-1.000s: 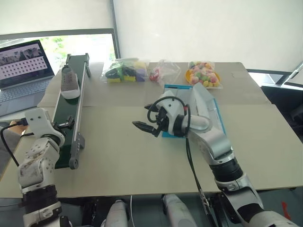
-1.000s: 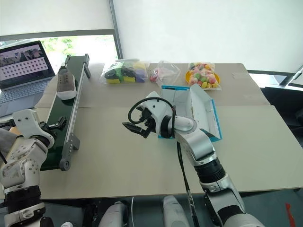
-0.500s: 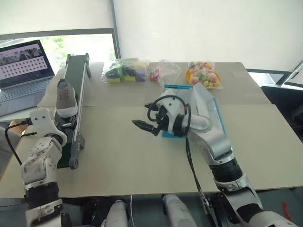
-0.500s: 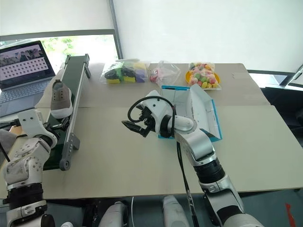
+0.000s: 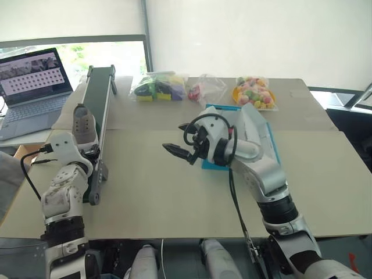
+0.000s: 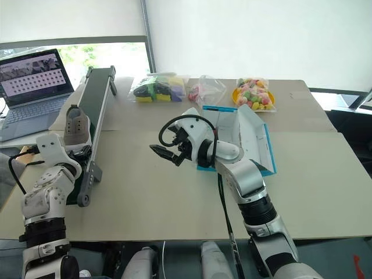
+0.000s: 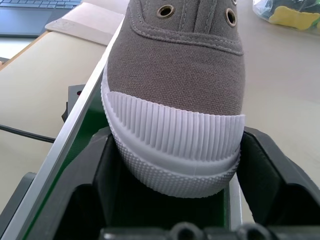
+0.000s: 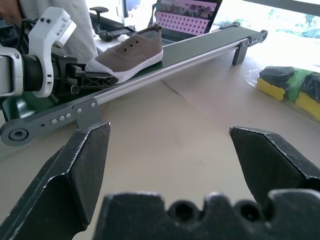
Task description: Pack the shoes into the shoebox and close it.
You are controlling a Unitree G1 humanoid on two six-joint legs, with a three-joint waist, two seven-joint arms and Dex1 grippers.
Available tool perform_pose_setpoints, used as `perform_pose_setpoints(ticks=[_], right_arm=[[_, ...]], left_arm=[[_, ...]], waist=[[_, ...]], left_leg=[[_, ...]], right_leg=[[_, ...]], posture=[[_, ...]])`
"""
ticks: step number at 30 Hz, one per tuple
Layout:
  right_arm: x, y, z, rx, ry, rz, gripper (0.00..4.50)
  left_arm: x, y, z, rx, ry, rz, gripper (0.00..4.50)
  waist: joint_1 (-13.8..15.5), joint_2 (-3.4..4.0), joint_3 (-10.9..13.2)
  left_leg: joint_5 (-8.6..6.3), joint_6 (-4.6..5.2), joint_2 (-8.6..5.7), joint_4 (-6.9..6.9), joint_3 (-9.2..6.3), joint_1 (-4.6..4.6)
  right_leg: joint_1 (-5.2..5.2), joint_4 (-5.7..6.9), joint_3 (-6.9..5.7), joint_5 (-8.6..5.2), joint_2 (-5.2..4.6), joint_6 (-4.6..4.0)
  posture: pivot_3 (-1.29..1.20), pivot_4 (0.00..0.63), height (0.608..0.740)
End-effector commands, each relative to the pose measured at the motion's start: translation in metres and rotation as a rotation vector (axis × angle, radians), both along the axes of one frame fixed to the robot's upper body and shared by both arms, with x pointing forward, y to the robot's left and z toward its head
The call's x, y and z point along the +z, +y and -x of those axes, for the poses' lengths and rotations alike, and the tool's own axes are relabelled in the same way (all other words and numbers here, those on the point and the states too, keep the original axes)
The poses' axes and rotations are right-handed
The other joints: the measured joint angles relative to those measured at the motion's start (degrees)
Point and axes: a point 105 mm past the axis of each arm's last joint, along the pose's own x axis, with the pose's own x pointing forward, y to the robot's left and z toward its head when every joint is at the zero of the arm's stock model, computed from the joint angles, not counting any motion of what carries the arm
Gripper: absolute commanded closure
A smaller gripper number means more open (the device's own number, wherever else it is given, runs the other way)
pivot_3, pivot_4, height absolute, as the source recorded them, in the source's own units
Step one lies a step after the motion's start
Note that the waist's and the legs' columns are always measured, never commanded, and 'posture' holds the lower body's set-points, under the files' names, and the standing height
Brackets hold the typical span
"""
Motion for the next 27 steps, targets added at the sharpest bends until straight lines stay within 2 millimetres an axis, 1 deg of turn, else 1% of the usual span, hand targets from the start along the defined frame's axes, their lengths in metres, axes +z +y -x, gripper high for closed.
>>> perform_pose_setpoints(ticks=[1, 4, 7, 10, 12, 14, 15, 16, 18, 19, 20, 22, 24, 27], right_arm=[[0.017, 0.000, 0.006, 0.013, -0.052, -0.042, 0.00], [0.018, 0.000, 0.005, 0.010, -0.052, -0.042, 0.00], [0.018, -0.001, 0.003, 0.000, -0.052, -0.043, 0.00], [0.018, -0.003, 0.000, -0.020, -0.043, -0.050, 0.00], [0.018, -0.004, -0.004, -0.041, -0.024, -0.071, 0.00], [0.017, -0.007, -0.012, -0.081, 0.020, -0.106, 0.00], [0.017, -0.009, -0.017, -0.110, 0.067, -0.145, 0.00], [0.018, -0.014, -0.028, -0.168, 0.149, -0.213, 0.00], [0.019, -0.022, -0.050, -0.272, 0.408, -0.439, 0.00], [0.016, -0.022, -0.057, -0.291, 0.543, -0.528, 0.00], [0.012, -0.019, -0.059, -0.288, 0.640, -0.570, 0.00], [0.011, -0.012, -0.059, -0.249, 0.776, -0.627, 0.00], [0.018, -0.004, -0.058, -0.193, 0.880, -0.703, 0.00], [0.023, -0.003, -0.060, -0.171, 0.961, -0.751, 0.00]], left_arm=[[0.001, -0.006, -0.002, -0.028, 0.007, -0.011, 1.73], [0.006, -0.006, -0.003, -0.019, -0.028, 0.000, 1.73], [0.036, -0.011, -0.004, -0.026, -0.205, 0.016, 1.73], [0.064, -0.025, -0.002, -0.087, -0.364, 0.066, 1.73], [0.074, -0.035, -0.002, -0.132, -0.416, 0.096, 1.73], [0.079, -0.048, -0.002, -0.189, -0.449, 0.161, 1.73], [0.081, -0.059, -0.003, -0.240, -0.458, 0.214, 1.73], [0.081, -0.079, -0.002, -0.337, -0.454, 0.291, 1.73], [0.080, -0.119, 0.005, -0.532, -0.436, 0.423, 1.73], [0.079, -0.135, 0.010, -0.613, -0.417, 0.471, 1.73], [0.077, -0.147, 0.014, -0.669, -0.399, 0.486, 1.73], [0.074, -0.168, 0.022, -0.763, -0.365, 0.517, 1.73], [0.073, -0.187, 0.031, -0.862, -0.337, 0.538, 1.73], [0.072, -0.205, 0.037, -0.947, -0.311, 0.562, 1.73]], waist=[[0.13, 0.00, 0.00], [0.16, 0.00, 0.00], [0.20, -0.01, 0.00], [0.13, -0.13, 0.03], [0.10, -0.17, 0.03], [0.06, -0.18, 0.03], [0.04, -0.18, 0.02], [0.03, -0.19, 0.02], [-0.11, -0.19, 0.02], [-0.11, -0.19, 0.02], [-0.09, -0.19, 0.02], [0.08, -0.18, 0.02], [0.06, -0.18, 0.02], [-0.11, -0.16, 0.03]], left_leg=[[0.00, 0.00, 0.00, 0.00, 0.00, 0.00], [0.00, 0.00, 0.00, 0.00, 0.00, 0.00], [0.01, -0.01, 0.00, 0.00, 0.00, -0.01], [0.01, -0.02, 0.00, 0.00, 0.00, -0.08], [0.01, -0.02, 0.01, -0.02, 0.00, -0.11], [0.01, -0.02, 0.01, -0.03, 0.00, -0.10], [0.01, -0.02, 0.01, -0.02, 0.00, -0.10], [0.01, -0.02, 0.01, 0.00, 0.00, -0.09], [0.01, -0.01, 0.01, 0.02, 0.00, -0.08], [0.02, -0.01, 0.00, 0.03, 0.00, -0.09], [0.02, 0.00, 0.01, 0.04, -0.04, -0.09], [0.02, 0.00, 0.00, 0.05, -0.16, -0.13], [0.02, 0.01, 0.00, 0.06, -0.40, -0.27], [0.03, 0.02, 0.00, 0.05, -0.49, -0.34]], right_leg=[[0.00, 0.00, 0.00, 0.00, 0.00, 0.00], [0.01, 0.00, 0.00, 0.00, 0.00, 0.00], [0.00, -0.01, -0.01, 0.00, 0.00, -0.01], [-0.01, -0.07, -0.02, 0.01, 0.00, 0.00], [-0.05, -0.08, -0.02, 0.09, 0.00, 0.13], [-0.05, -0.07, -0.02, 0.11, 0.00, 0.16], [-0.04, -0.07, -0.02, 0.11, 0.00, 0.16], [-0.02, -0.07, -0.01, 0.11, 0.00, 0.16], [-0.02, -0.06, -0.01, 0.11, 0.00, 0.14], [-0.02, -0.02, -0.01, 0.13, 0.00, 0.15], [-0.02, 0.00, -0.02, 0.19, 0.00, 0.24], [0.02, -0.04, -0.11, 0.25, 0.00, 0.29], [0.08, -0.16, -0.35, 0.22, 0.00, 0.27], [0.06, -0.15, -0.41, 0.20, 0.00, 0.24]], posture=[[0.00, 0.150, 0.740], [0.00, 0.150, 0.740], [0.00, 0.150, 0.740], [0.00, 0.150, 0.740], [0.00, 0.150, 0.740], [0.00, 0.150, 0.740], [0.00, 0.150, 0.740], [0.00, 0.150, 0.740], [0.00, 0.150, 0.740], [0.00, 0.150, 0.740], [0.00, 0.150, 0.740], [0.00, 0.150, 0.740], [0.00, 0.150, 0.740], [0.00, 0.150, 0.740]])
